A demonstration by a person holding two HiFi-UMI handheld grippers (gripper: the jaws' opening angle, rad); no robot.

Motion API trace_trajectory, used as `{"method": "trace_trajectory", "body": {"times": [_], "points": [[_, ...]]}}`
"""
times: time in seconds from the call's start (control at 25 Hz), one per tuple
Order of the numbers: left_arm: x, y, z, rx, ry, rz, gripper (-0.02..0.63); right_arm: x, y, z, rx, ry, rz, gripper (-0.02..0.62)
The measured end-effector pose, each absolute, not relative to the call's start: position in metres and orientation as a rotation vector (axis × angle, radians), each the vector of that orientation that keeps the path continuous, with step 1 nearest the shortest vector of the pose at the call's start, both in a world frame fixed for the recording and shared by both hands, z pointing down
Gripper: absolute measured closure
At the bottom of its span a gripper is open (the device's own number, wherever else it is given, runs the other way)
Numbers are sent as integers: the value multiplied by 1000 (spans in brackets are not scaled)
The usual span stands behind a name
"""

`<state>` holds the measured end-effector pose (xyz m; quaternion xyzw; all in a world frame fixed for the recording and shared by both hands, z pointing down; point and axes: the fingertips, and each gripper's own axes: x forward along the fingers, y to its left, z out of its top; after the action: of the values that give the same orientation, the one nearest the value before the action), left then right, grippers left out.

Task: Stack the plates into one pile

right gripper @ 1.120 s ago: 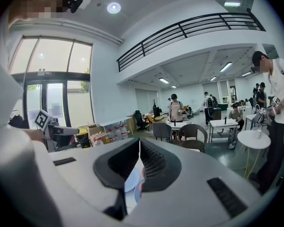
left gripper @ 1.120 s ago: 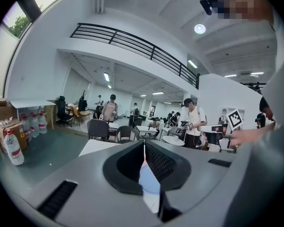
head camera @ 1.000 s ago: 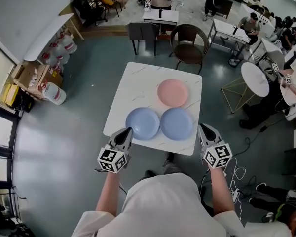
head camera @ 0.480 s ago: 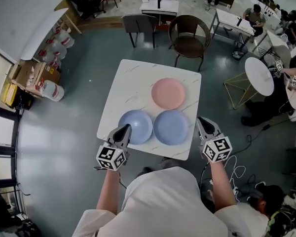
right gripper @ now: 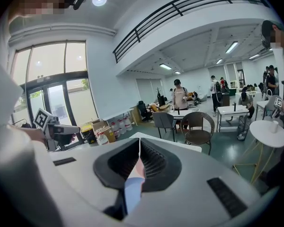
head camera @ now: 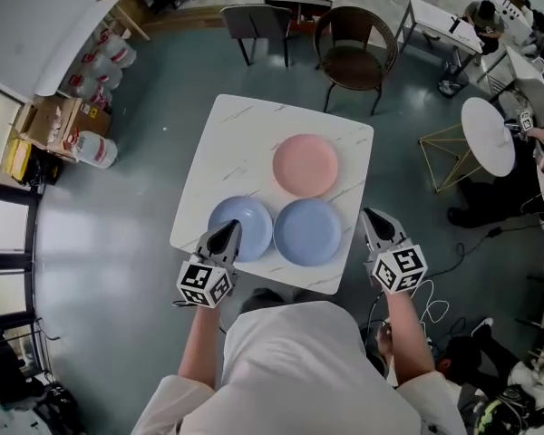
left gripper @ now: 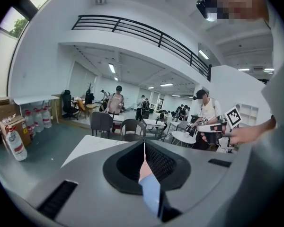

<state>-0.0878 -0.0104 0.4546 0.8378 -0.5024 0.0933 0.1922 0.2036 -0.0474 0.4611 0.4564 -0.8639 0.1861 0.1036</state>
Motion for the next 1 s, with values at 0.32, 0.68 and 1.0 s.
{"method": "trace_trajectory", "body": {"times": [0.32, 0.68, 1.0], "points": [[-93, -24, 465, 2348, -1390, 291, 586, 184, -60, 478, 1309, -2534, 581, 569], [-112, -43, 478, 2414, -1254, 297, 586, 154, -68, 483, 1380, -2492, 583, 569], [-113, -64, 508, 2443, -1135, 318, 589, 135, -92, 511, 1427, -2453, 659, 569]]}}
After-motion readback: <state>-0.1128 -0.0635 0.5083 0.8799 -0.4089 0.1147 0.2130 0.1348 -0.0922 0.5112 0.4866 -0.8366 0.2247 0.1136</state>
